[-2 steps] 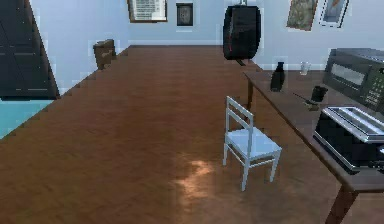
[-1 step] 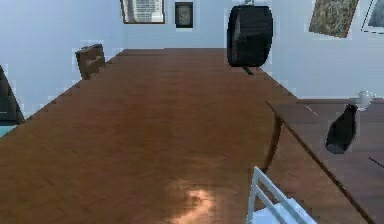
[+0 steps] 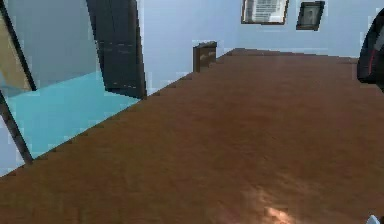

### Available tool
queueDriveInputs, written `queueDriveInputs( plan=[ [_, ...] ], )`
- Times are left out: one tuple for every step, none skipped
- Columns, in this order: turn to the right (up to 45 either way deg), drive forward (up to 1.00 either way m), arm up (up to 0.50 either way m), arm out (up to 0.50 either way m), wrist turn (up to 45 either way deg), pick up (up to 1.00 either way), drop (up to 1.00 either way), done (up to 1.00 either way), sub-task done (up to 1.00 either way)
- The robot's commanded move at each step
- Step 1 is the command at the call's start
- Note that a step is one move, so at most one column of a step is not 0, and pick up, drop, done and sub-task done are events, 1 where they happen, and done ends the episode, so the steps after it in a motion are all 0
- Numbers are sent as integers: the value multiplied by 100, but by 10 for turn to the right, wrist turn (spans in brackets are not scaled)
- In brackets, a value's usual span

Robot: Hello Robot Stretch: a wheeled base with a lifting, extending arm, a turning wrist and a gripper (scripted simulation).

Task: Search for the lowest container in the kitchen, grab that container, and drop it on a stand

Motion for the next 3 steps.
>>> queueDriveInputs(
  plan=[
    [450,0,0,0,0,0,0,0,0],
    [450,0,0,0,0,0,0,0,0],
    [0,40,0,0,0,0,0,0,0]
  ],
)
